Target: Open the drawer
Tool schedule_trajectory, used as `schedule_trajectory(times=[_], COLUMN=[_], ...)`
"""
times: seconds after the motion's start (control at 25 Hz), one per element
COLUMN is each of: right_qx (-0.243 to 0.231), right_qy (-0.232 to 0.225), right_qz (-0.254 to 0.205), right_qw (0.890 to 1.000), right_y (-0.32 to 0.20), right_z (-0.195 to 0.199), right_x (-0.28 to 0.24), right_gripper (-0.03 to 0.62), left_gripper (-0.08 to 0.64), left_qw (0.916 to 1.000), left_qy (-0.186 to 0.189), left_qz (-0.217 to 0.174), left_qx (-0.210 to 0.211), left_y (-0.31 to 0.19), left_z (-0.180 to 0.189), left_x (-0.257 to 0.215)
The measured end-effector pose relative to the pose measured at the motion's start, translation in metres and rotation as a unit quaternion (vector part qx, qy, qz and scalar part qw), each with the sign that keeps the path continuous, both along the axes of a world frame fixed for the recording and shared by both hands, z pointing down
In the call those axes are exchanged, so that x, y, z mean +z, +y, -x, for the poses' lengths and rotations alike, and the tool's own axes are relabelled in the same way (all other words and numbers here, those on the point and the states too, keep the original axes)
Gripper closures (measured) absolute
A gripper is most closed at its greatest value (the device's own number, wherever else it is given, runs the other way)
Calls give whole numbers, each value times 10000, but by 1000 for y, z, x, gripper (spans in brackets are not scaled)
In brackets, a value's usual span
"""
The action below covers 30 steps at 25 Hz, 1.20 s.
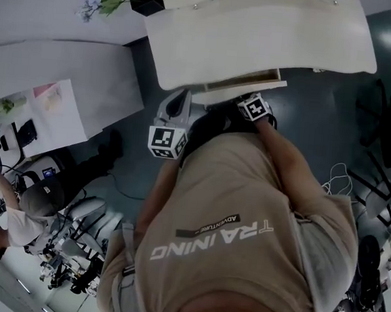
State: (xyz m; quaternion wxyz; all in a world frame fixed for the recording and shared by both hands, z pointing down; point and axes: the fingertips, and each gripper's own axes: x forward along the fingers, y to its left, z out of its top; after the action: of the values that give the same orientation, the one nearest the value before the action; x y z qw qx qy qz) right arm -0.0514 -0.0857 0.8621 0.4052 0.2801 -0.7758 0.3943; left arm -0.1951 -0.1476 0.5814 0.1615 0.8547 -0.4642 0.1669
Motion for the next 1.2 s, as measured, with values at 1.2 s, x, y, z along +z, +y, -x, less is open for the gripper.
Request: schedule_trajectory(times=[1.2], right_qx=[303], right_qy=[854], right_qz=[376], right_qw=[9952], right_y=[110], right_z=[4], right_x=[-5], right_gripper=[466], left_gripper=[552], left_qw=[9967], left_qy=[372], left_qz=[-95], left_qx=[721], left_y=[73], left_z=[64], left_x=[13])
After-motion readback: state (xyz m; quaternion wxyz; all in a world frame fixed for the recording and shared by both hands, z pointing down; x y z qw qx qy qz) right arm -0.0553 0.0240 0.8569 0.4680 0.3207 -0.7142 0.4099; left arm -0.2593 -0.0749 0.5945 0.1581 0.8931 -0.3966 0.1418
